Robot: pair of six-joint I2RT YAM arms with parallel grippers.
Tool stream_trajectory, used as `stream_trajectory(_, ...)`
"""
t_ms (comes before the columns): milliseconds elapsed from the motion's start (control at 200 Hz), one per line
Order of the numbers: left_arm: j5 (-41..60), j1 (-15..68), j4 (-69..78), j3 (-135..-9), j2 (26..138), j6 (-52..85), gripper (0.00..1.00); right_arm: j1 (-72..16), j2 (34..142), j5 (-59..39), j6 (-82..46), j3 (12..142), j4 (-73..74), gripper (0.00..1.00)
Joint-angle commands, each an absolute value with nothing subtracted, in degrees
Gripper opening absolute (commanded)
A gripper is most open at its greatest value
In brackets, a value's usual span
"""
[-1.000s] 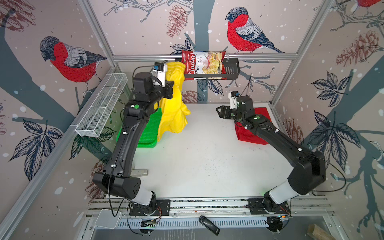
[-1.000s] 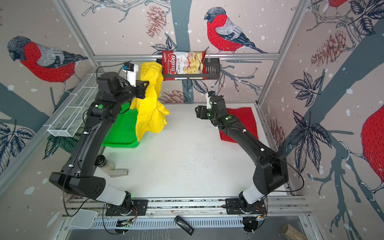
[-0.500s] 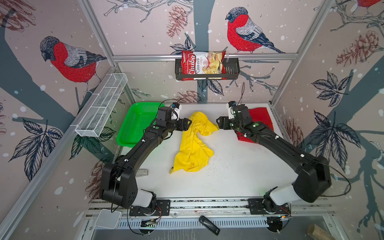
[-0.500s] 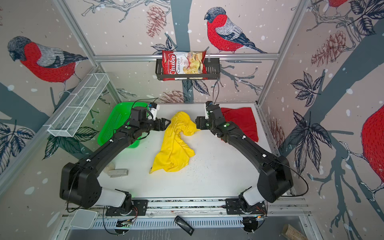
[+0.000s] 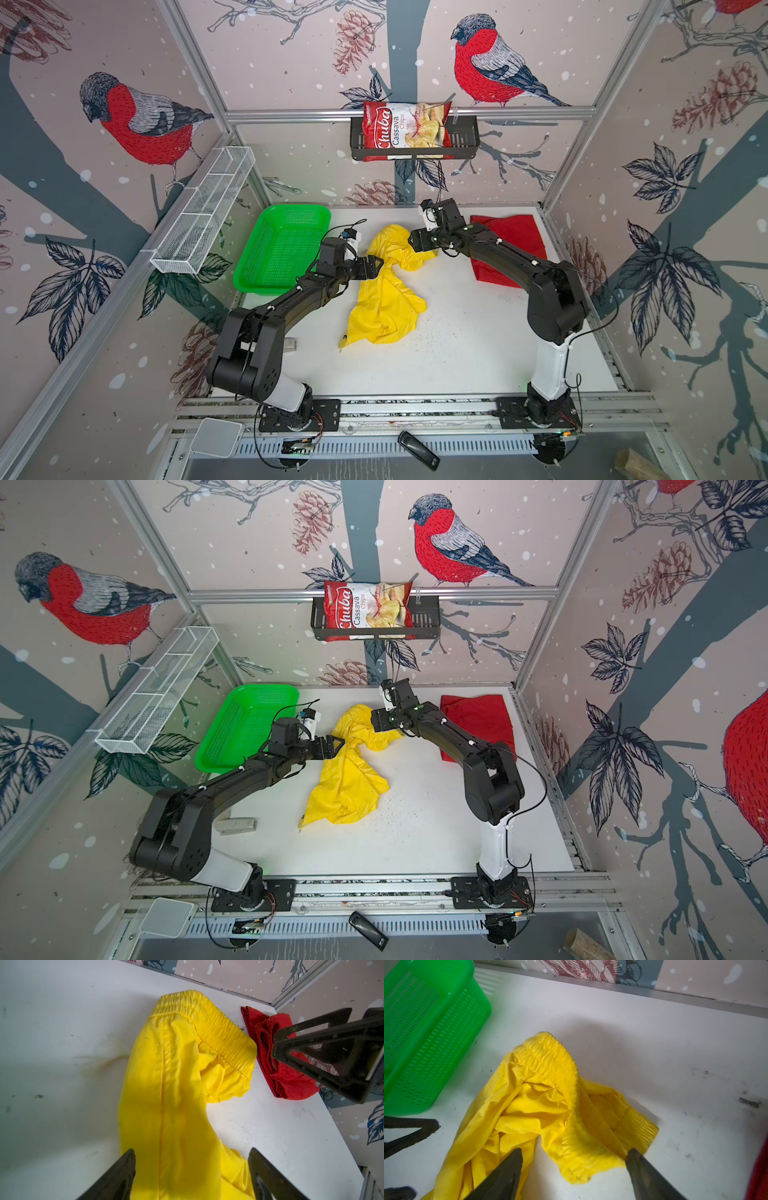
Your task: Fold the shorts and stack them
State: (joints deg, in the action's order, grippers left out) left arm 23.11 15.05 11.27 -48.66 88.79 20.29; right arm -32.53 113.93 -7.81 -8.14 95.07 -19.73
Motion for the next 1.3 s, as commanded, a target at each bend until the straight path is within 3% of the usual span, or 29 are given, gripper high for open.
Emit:
stream_trajectory(0,27.1,12.8,21.9,-51.3,93.7,23.6,0.87,-31.1,115.7,-10.5,-5.1,98.1,-19.4,0.80)
stream_trajectory(390,44.6,10.5,43.4,-62.8,115.8,36.5,0.87,-30.2,110.9,-14.1,-6.7,86.8,-15.2,0.79)
stream_trajectory(530,42.2,12.2,37.3,-65.3,117.2,31.6,0.83,-29.5,109.4,-13.5,-7.4,84.6,-14.4,0.79)
stream_trajectory(700,39.0,13.7,31.5,-66.8,116.0,26.9,0.58,-28.3,107.5,-15.0,-11.9,82.5,-12.5,0.78)
stream_trajectory(825,36.1,13.7,21.9,-71.4,112.1,20.4,0.21,-27.4,103.9,-16.4,-15.5,78.8,-8.5,0.77)
stream_trajectory(921,31.7,13.7,10.9,-78.0,108.3,12.3,0.05,-26.1,101.7,-18.1,-17.5,77.6,-7.0,0.76)
stream_trajectory(1001,27.8,13.7,2.1,-84.7,105.3,4.8,0.00,-25.1,99.8,-19.6,-18.5,76.8,-5.3,0.76)
stream_trajectory(1166,20.9,14.5,-11.9,-100.7,100.7,-8.0,0.00,-23.7,96.5,-20.4,-20.2,76.0,-3.1,0.76)
stream_trajectory(1296,17.7,18.6,-12.7,-101.1,93.7,-16.4,0.00,-21.7,93.3,-22.6,-22.7,73.7,-0.3,0.76)
